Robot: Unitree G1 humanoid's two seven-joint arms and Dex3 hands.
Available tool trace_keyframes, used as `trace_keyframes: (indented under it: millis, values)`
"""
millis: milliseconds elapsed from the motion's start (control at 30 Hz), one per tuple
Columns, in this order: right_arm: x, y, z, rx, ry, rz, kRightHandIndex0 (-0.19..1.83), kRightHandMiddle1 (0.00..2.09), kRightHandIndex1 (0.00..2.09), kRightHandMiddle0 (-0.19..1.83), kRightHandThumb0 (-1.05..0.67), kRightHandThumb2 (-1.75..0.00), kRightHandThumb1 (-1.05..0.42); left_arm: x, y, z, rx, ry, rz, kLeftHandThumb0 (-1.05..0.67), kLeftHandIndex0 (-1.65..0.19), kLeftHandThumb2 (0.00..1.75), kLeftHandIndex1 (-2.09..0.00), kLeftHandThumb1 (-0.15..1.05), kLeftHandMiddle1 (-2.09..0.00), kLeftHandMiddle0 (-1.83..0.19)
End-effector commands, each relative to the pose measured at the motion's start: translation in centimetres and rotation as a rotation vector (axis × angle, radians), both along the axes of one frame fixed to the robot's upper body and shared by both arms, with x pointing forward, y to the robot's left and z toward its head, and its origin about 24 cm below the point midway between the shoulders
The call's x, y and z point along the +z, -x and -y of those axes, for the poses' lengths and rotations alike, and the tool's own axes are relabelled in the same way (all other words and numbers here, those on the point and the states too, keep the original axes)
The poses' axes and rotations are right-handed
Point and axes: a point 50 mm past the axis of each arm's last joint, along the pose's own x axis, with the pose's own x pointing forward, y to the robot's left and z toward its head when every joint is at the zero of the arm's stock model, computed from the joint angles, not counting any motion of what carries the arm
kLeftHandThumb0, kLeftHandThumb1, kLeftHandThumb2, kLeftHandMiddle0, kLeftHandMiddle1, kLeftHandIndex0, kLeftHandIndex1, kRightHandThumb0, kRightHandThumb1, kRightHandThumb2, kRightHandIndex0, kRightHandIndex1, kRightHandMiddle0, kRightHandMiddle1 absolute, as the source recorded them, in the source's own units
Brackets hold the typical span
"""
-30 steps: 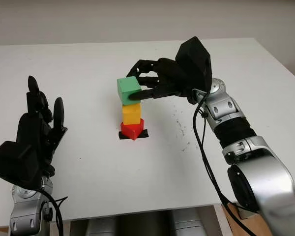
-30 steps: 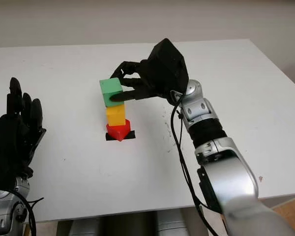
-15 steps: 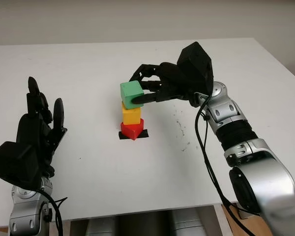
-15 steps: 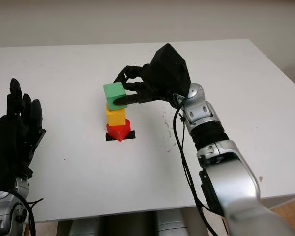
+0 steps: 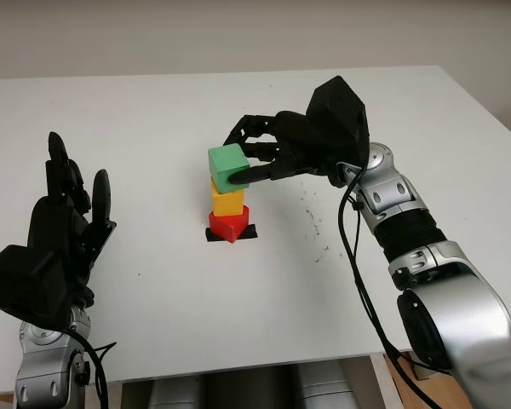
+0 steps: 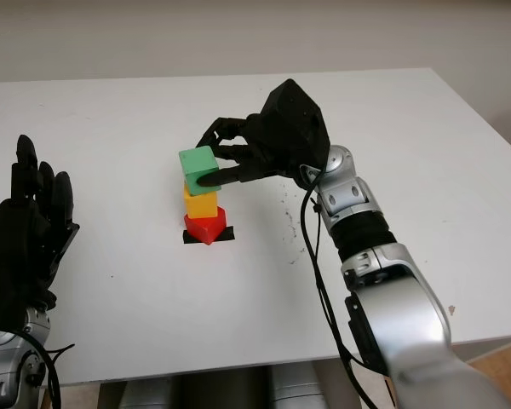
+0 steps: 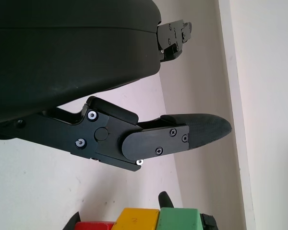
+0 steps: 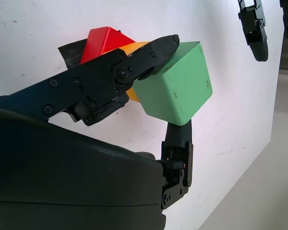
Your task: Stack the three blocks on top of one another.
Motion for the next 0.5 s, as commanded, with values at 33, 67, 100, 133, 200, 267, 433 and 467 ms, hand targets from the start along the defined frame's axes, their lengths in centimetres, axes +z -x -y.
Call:
trace_keyframes:
  millis: [33, 67, 100, 133, 200, 267, 433, 467]
  values:
    - [0.18, 0.08, -0.13, 0.005, -0.002, 0.007, 0.28, 1.6, 0.06, 0.31, -0.46, -0.05, -0.94, 0.22, 0.12, 0.01, -0.001, 0.0, 0.016, -0.73, 0.19, 0.53, 0.0, 1.05, -0.01, 0.19]
    - [0.16, 0.08, -0.16, 0.004, 0.005, 0.01, 0.28, 1.61, 0.05, 0.32, -0.46, -0.05, -0.94, 0.2, 0.14, 0.0, -0.001, 0.0, 0.016, -0.73, 0.19, 0.53, 0.0, 1.05, -0.01, 0.19]
    - [0.14, 0.07, -0.19, 0.003, 0.01, 0.012, 0.27, 1.6, 0.05, 0.33, -0.47, -0.05, -0.94, 0.2, 0.15, -0.01, -0.001, 0.0, 0.016, -0.73, 0.19, 0.53, 0.0, 1.05, 0.0, 0.19]
    - [0.13, 0.07, -0.19, 0.001, 0.016, 0.014, 0.27, 1.6, 0.05, 0.33, -0.47, -0.05, -0.94, 0.2, 0.17, 0.0, 0.0, -0.002, 0.014, -0.73, 0.19, 0.53, 0.0, 1.05, 0.0, 0.19]
    - [0.12, 0.06, -0.19, -0.002, 0.021, 0.014, 0.27, 1.58, 0.05, 0.34, -0.48, -0.05, -0.94, 0.2, 0.2, 0.02, 0.001, -0.003, 0.013, -0.73, 0.19, 0.53, 0.0, 1.05, 0.0, 0.19]
    - [0.07, 0.04, -0.16, -0.007, 0.024, 0.01, 0.26, 1.58, 0.05, 0.35, -0.47, -0.05, -0.93, 0.19, 0.2, 0.05, -0.003, 0.0, 0.013, -0.73, 0.19, 0.53, 0.0, 1.05, 0.0, 0.19]
    - [-0.03, 0.05, -0.09, -0.009, 0.03, 0.011, 0.25, 1.56, 0.05, 0.36, -0.48, -0.05, -0.93, 0.17, 0.15, 0.13, -0.008, 0.014, 0.019, -0.71, 0.19, 0.54, 0.0, 1.05, 0.0, 0.19]
    - [-0.05, 0.06, -0.09, -0.006, 0.029, 0.011, 0.25, 1.56, 0.05, 0.36, -0.49, -0.05, -0.93, 0.16, 0.13, 0.13, -0.01, 0.016, 0.02, -0.71, 0.19, 0.54, 0.0, 1.05, 0.0, 0.19]
